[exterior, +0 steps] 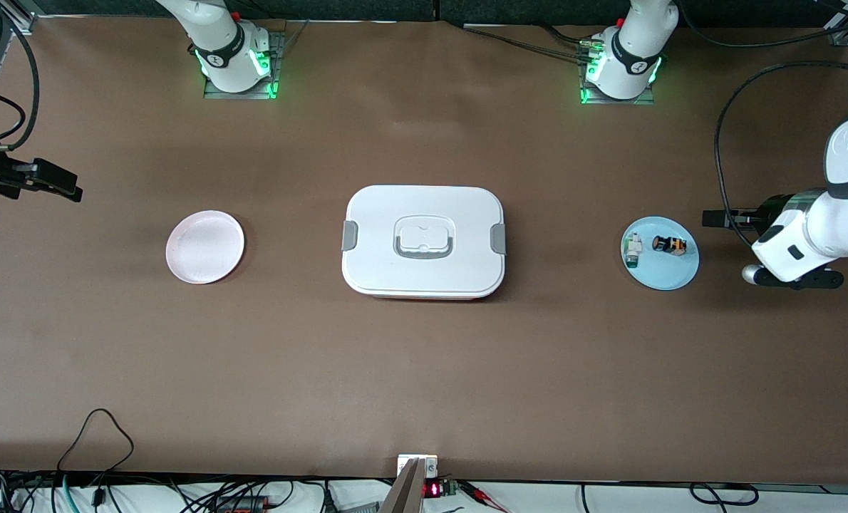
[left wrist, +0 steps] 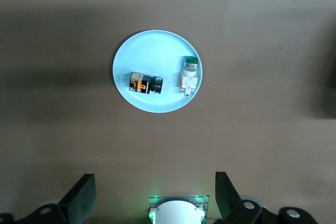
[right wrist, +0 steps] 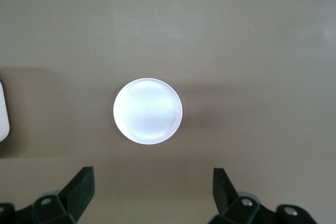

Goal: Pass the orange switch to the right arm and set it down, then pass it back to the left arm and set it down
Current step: 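Move the left gripper down to the orange switch on the blue plate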

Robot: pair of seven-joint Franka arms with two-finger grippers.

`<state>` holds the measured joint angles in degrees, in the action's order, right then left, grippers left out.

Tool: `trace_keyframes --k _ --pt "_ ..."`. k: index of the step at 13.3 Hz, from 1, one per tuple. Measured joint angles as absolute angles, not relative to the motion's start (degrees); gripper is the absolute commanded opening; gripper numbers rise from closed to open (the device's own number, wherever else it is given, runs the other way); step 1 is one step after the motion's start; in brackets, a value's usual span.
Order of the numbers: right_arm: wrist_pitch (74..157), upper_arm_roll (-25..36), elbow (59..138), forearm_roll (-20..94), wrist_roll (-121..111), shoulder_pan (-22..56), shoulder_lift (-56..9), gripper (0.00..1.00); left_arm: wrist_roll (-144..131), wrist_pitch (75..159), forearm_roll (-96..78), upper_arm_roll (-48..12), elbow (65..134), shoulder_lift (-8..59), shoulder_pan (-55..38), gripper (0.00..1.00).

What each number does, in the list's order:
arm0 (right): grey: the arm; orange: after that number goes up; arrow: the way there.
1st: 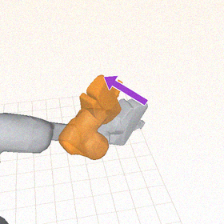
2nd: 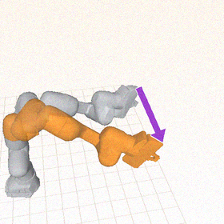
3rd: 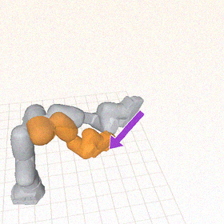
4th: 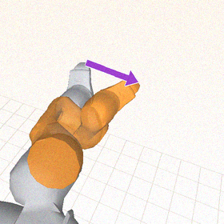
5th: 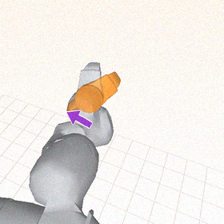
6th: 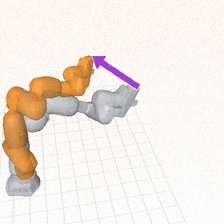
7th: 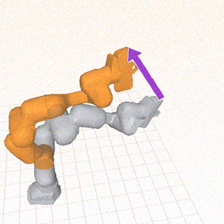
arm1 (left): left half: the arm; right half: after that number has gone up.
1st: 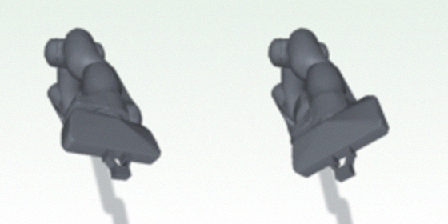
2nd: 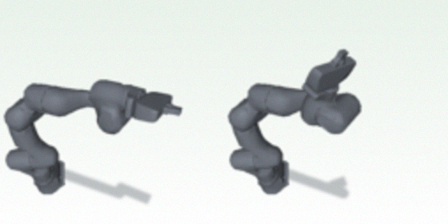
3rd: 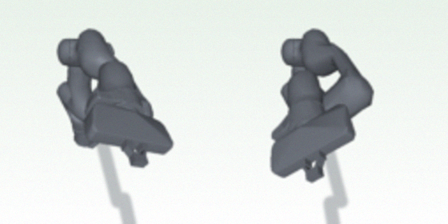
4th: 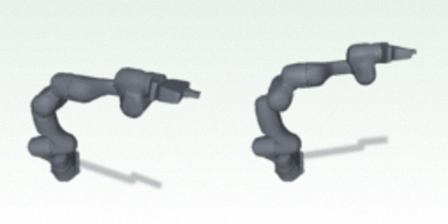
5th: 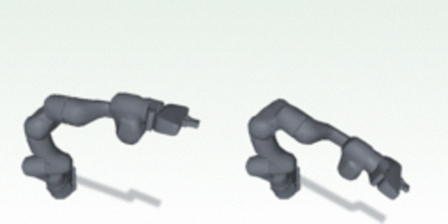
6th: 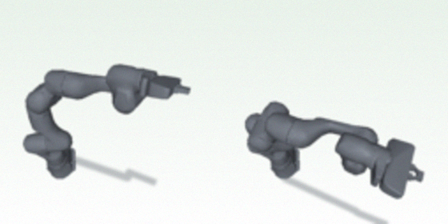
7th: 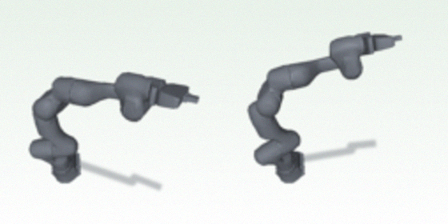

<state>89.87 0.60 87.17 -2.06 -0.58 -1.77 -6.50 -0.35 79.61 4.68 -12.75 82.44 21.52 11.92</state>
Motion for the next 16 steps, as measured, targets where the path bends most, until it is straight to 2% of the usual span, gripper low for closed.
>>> trace_keyframes --k 7,13,16 --pt "89.9 0.6 87.2 -2.1 -0.6 -1.8 -6.5 1.0 4.4 88.1 5.7 -12.7 91.5 21.5 16.2 1.0" --pt "89.8 0.6 87.2 -2.0 -0.6 -1.7 -6.5 1.0 4.8 96.6 6.1 -12.9 101.7 21.7 16.2 1.0" --pt "89.8 0.6 87.2 -2.0 -0.5 -1.7 -6.5 1.0 4.9 98.9 9.4 -13.0 104.5 23.3 16.2 1.0"
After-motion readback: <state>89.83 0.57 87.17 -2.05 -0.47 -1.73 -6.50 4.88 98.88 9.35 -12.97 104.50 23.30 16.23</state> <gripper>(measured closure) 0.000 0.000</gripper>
